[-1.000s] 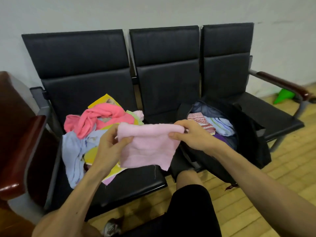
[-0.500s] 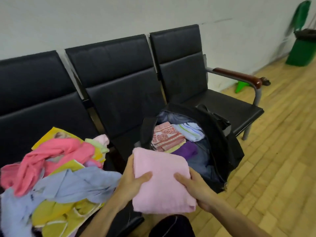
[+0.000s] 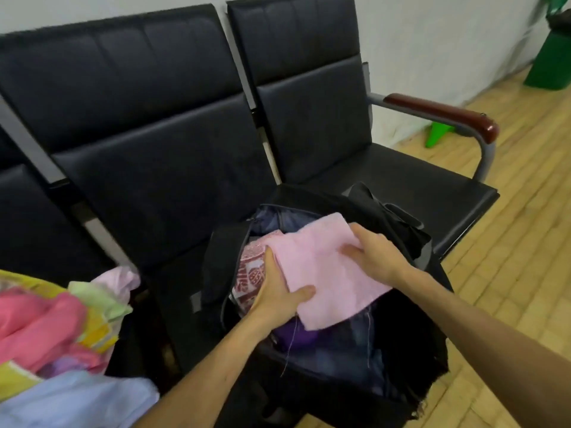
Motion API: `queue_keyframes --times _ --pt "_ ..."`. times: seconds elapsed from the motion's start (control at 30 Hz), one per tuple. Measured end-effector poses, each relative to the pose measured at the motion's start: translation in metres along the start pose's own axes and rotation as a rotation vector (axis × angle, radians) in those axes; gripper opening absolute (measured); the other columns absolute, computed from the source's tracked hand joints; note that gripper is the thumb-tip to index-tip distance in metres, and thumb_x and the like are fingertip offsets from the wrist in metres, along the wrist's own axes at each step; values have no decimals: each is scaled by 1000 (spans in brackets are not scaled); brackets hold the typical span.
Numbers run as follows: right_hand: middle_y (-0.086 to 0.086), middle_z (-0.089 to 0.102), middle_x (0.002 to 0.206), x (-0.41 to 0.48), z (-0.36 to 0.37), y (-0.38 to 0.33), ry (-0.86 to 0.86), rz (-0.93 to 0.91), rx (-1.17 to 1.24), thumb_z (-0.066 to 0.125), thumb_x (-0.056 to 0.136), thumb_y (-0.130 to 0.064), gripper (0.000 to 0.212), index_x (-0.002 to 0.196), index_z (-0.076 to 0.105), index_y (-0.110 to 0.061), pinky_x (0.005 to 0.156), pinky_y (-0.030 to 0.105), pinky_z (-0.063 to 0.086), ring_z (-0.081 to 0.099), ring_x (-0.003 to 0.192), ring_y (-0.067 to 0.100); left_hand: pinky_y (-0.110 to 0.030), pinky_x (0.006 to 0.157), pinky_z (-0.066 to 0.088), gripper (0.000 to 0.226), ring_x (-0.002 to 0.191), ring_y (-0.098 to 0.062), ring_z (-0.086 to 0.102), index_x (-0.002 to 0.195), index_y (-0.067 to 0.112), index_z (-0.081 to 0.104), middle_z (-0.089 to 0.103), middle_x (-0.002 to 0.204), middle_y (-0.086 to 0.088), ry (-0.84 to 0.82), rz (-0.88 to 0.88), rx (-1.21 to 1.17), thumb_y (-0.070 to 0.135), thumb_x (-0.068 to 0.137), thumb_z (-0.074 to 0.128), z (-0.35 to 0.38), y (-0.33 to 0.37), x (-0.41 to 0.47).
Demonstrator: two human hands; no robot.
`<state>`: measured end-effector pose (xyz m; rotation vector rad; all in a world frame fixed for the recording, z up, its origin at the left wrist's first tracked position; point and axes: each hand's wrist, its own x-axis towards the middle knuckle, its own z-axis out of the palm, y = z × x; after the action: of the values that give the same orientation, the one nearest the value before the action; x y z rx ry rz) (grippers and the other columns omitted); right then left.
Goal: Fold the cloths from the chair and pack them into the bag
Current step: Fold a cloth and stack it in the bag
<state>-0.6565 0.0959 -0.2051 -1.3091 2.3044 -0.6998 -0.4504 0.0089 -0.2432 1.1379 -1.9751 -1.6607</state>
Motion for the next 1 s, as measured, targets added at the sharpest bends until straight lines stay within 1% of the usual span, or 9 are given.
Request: queue_keyframes --times 0.1,0.23,0.33,0.43,0.6,0.7,0.77,0.9,1.0 --pt "9 66 113 57 -4 10 44 -27 -124 48 102 -32 29 130 46 -24 77 39 45 62 98 33 -10 90 40 113 132 -3 25 155 26 -20 13 156 14 1 -41 -32 9 89 71 22 3 68" --pt "6 64 115 107 11 30 63 -53 -316 41 104 -31 33 136 42 -25 67 34 37 61 93 31 -25 104 31 119 139 -11 22 151 25 -30 10 156 8 -26 -49 63 7 89 69 36 -6 114" --pt "4 63 121 123 25 41 46 -49 -464 39 105 -32 36 141 39 -29 67 34 39 64 96 31 -34 115 28 125 147 -20 19 148 29 -34 5 163 4 -50 -86 104 14 87 73 38 -22 124" --pt "5 62 120 126 33 45 52 -22 -542 48 102 -34 41 141 40 -27 73 37 46 64 100 32 -36 118 27 125 147 -21 24 152 25 -27 15 162 2 -77 -139 82 16 84 77 40 -30 132" --pt "10 63 116 115 28 39 63 25 -448 58 96 -25 39 133 46 -17 77 40 46 62 102 34 -38 116 34 120 140 -21 37 157 27 -11 33 156 1 -85 -181 48 20 79 81 32 -25 124" --pt "12 62 116 95 24 23 105 3 -456 58 96 -25 40 132 47 -13 79 40 47 59 107 35 -40 108 44 99 129 -23 51 156 24 9 52 137 1 -46 -195 32 19 84 76 23 -13 107" --pt "12 62 119 77 21 1 142 -40 -445 58 96 -28 42 134 49 -12 83 41 47 58 110 35 -40 100 50 73 117 -22 57 145 26 31 56 119 3 -19 -143 71 20 86 74 5 2 85" --pt "8 65 123 29 30 -68 159 -128 -240 57 96 -38 36 125 60 -16 89 38 46 61 110 30 -49 88 57 48 95 -21 69 115 46 50 69 101 2 64 47 58 21 83 76 -55 25 17" --pt "4 70 115 -27 53 -131 167 -240 23 63 91 -37 33 116 67 -16 93 38 47 63 108 24 -32 67 57 26 75 -15 72 101 35 61 72 82 3 225 183 108 15 89 72 -115 31 -58"
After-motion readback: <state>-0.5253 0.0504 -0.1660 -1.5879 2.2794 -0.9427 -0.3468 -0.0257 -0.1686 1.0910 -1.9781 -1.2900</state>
